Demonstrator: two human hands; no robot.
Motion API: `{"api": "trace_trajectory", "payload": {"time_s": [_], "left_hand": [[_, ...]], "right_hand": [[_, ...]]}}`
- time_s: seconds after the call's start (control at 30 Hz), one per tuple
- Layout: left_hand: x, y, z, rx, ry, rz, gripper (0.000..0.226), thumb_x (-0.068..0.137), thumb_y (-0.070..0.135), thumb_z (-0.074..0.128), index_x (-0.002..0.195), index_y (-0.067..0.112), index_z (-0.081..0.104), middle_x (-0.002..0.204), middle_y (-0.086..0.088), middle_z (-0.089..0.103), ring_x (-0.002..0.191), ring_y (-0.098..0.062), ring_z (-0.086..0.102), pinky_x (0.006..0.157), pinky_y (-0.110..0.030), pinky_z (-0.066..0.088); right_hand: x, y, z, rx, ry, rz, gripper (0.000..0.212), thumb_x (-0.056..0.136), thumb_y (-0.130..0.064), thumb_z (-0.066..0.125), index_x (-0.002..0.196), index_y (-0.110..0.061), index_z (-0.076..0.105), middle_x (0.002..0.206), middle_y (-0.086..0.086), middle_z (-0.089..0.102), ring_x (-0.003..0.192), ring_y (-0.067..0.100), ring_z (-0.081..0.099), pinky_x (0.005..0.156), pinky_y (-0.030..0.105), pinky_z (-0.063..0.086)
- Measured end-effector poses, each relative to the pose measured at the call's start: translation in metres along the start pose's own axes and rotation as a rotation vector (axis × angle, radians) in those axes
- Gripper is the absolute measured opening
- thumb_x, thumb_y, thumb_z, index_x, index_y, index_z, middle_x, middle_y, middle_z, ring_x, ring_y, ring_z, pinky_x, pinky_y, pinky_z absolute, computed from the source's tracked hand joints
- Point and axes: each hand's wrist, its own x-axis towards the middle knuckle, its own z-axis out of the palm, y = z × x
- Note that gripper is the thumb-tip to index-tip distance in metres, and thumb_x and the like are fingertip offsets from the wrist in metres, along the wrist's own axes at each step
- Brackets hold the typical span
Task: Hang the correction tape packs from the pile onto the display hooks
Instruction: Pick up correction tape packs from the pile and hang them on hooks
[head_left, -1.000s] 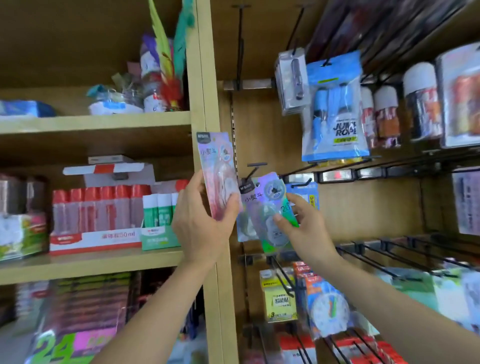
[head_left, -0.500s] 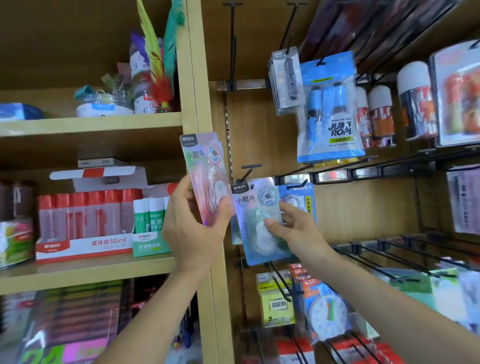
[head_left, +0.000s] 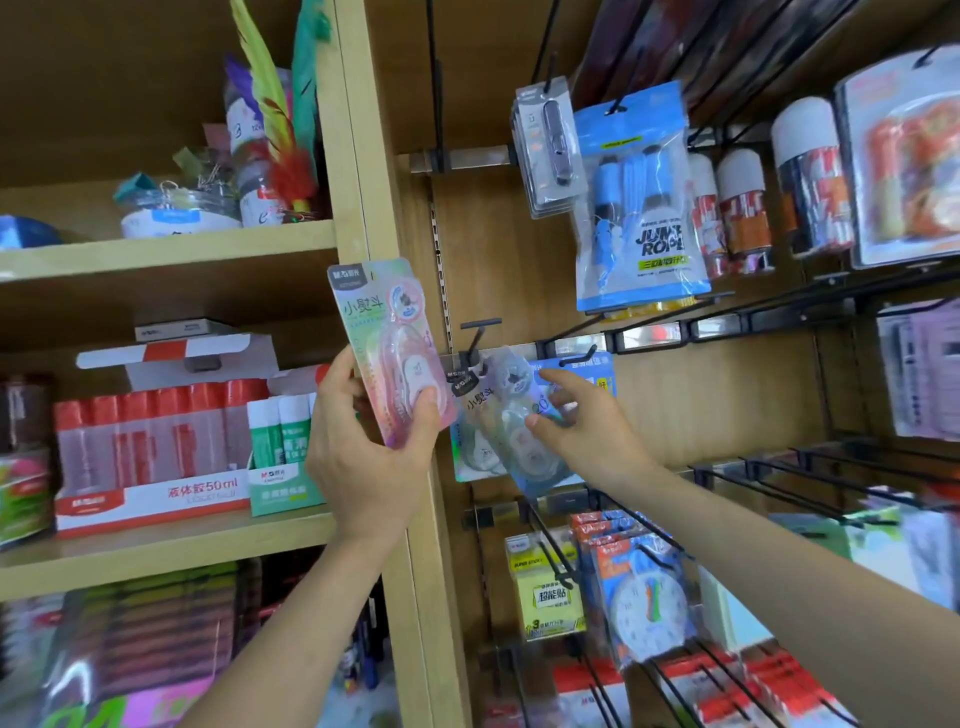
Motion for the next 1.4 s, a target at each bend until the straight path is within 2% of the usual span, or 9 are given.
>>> {"api": "trace_trajectory", "payload": {"time_s": [0.1, 0.23, 0.43, 0.77, 0.9, 1.03, 1.13, 1.3, 1.4], "left_hand": [[0.0, -0.001, -0.001, -0.005, 0.001, -0.005, 0.062, 0.083, 0.045, 0.071, 0.135, 0.021, 0.048, 0.111, 0.013, 0.061, 0.091, -0.014, 0.065, 0.07, -0.047, 0.056], [-0.001, 0.0, -0.001, 0.0, -0.011, -0.009, 0.061, 0.083, 0.041, 0.074, 0.135, 0.024, 0.047, 0.112, 0.01, 0.063, 0.092, -0.015, 0.066, 0.072, -0.05, 0.056], [-0.002, -0.004, 0.0, 0.02, -0.023, -0.001, 0.061, 0.082, 0.037, 0.076, 0.134, 0.02, 0.049, 0.112, 0.007, 0.063, 0.094, -0.019, 0.065, 0.074, -0.052, 0.054], [-0.002, -0.003, 0.001, 0.058, -0.05, 0.047, 0.06, 0.082, 0.038, 0.076, 0.132, 0.016, 0.052, 0.109, 0.009, 0.061, 0.089, -0.016, 0.063, 0.071, -0.045, 0.055], [0.0, -0.002, 0.0, 0.056, -0.051, 0.046, 0.059, 0.082, 0.041, 0.074, 0.131, 0.015, 0.053, 0.108, 0.007, 0.062, 0.087, -0.015, 0.063, 0.069, -0.042, 0.054], [0.0, -0.005, 0.0, -0.014, -0.04, -0.001, 0.059, 0.084, 0.045, 0.071, 0.133, 0.026, 0.046, 0.121, -0.003, 0.065, 0.102, -0.024, 0.067, 0.073, -0.054, 0.055], [-0.001, -0.004, -0.001, -0.042, -0.03, 0.027, 0.059, 0.085, 0.047, 0.066, 0.133, 0.024, 0.043, 0.125, -0.007, 0.063, 0.109, -0.027, 0.065, 0.079, -0.054, 0.054], [-0.001, -0.005, -0.002, -0.034, -0.076, 0.115, 0.062, 0.09, 0.055, 0.057, 0.134, 0.015, 0.043, 0.124, -0.004, 0.062, 0.104, -0.026, 0.066, 0.076, -0.05, 0.055], [-0.002, -0.002, -0.003, 0.004, -0.089, 0.177, 0.06, 0.096, 0.055, 0.048, 0.134, 0.01, 0.048, 0.119, 0.006, 0.058, 0.099, -0.021, 0.064, 0.076, -0.044, 0.053]], "right_hand": [[-0.012, 0.004, 0.005, -0.242, 0.109, -0.287, 0.052, 0.089, -0.029, 0.069, 0.138, -0.023, 0.052, 0.119, -0.007, 0.052, 0.11, 0.019, 0.052, 0.09, 0.035, 0.048], [-0.013, 0.006, 0.016, -0.633, 0.079, -0.638, 0.051, 0.088, -0.046, 0.058, 0.134, -0.026, 0.054, 0.143, 0.002, 0.048, 0.13, 0.03, 0.042, 0.102, 0.046, 0.041], [0.008, 0.011, 0.038, -0.81, -0.104, -0.488, 0.066, 0.092, -0.065, 0.034, 0.153, -0.041, 0.025, 0.166, 0.006, 0.012, 0.151, 0.037, 0.004, 0.118, 0.06, 0.007], [0.056, 0.031, 0.05, -1.087, -0.288, -0.427, 0.071, 0.096, -0.066, 0.027, 0.157, -0.035, 0.007, 0.167, 0.001, -0.007, 0.152, 0.032, -0.012, 0.118, 0.06, -0.002], [0.056, 0.024, 0.041, -0.802, -0.329, -0.377, 0.066, 0.094, -0.058, 0.046, 0.153, -0.036, 0.027, 0.165, -0.006, 0.015, 0.152, 0.027, 0.0, 0.118, 0.057, 0.005], [0.026, -0.003, 0.034, 0.035, -0.161, -0.211, 0.034, 0.091, -0.029, 0.068, 0.122, -0.018, 0.068, 0.12, -0.002, 0.069, 0.119, 0.019, 0.058, 0.103, 0.04, 0.043], [-0.001, -0.032, 0.023, 0.606, -0.198, -0.074, 0.02, 0.09, -0.019, 0.071, 0.108, -0.011, 0.073, 0.104, 0.006, 0.075, 0.1, 0.018, 0.069, 0.094, 0.028, 0.052], [-0.013, -0.075, 0.016, 0.859, -0.284, -0.131, 0.026, 0.09, -0.013, 0.069, 0.113, -0.002, 0.067, 0.109, 0.012, 0.074, 0.099, 0.021, 0.071, 0.087, 0.031, 0.057], [-0.015, -0.085, 0.014, 0.87, -0.192, -0.187, 0.023, 0.087, -0.002, 0.07, 0.109, 0.003, 0.064, 0.102, 0.015, 0.074, 0.087, 0.019, 0.071, 0.073, 0.028, 0.059]]}}
